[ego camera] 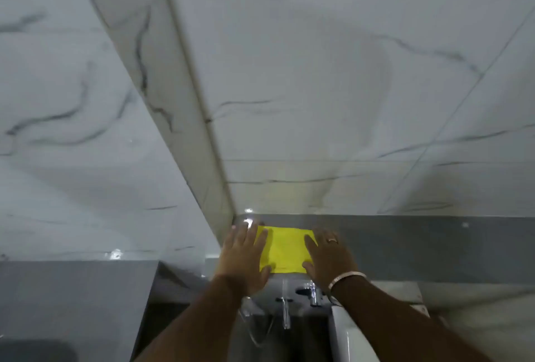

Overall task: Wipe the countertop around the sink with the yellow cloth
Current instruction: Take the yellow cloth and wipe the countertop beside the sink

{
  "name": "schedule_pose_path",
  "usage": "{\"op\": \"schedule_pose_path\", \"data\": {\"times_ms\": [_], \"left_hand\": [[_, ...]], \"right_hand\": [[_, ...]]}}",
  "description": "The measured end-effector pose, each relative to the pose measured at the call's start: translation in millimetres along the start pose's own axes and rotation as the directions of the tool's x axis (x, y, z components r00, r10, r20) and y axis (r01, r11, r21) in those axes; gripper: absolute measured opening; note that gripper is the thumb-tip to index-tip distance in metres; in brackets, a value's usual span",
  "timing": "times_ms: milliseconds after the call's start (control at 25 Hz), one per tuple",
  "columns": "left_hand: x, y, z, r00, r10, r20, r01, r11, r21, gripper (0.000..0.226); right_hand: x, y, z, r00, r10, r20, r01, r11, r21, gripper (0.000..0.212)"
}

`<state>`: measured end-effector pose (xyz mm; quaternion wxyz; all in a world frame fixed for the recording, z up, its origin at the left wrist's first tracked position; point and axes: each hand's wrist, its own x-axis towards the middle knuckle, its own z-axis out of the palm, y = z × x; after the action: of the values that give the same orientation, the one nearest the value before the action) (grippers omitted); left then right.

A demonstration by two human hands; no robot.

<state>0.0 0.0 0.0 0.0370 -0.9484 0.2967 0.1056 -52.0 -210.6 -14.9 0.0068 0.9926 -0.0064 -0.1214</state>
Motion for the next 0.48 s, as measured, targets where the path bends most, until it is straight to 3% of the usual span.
{"op": "schedule_pose_path", "data": {"times_ms": [120, 160, 280, 400, 480], "left_hand": [[46, -11, 27, 0.999, -0.004, -0.042, 0.001, 0.996, -0.087, 0.078], [58, -14, 27, 1.000, 0.004, 0.008, -0.003, 0.995, -0.104, 0.079], [83, -15, 37, 0.997, 0.045, 0.060, -0.036, 0.989, -0.141, 0.069], [72, -5, 31, 0.998, 0.012, 0.060, -0.002, 0.985, -0.171, 0.090], [63, -1, 19, 0.999, 0.012, 0.038, -0.009, 0.997, -0.083, 0.088]], "right_hand": [[47, -2, 24, 0.998, 0.028, -0.064, -0.025, 0.999, 0.037, 0.063], [59, -1, 25, 0.996, 0.017, -0.092, -0.010, 0.998, 0.067, 0.061], [78, 0, 31, 1.000, 0.028, -0.008, -0.027, 0.997, 0.073, 0.052], [71, -4, 18, 1.000, 0.013, 0.028, -0.013, 1.000, -0.018, 0.036], [65, -9, 8, 0.993, -0.084, 0.081, 0.085, 0.996, -0.013, 0.033]]}}
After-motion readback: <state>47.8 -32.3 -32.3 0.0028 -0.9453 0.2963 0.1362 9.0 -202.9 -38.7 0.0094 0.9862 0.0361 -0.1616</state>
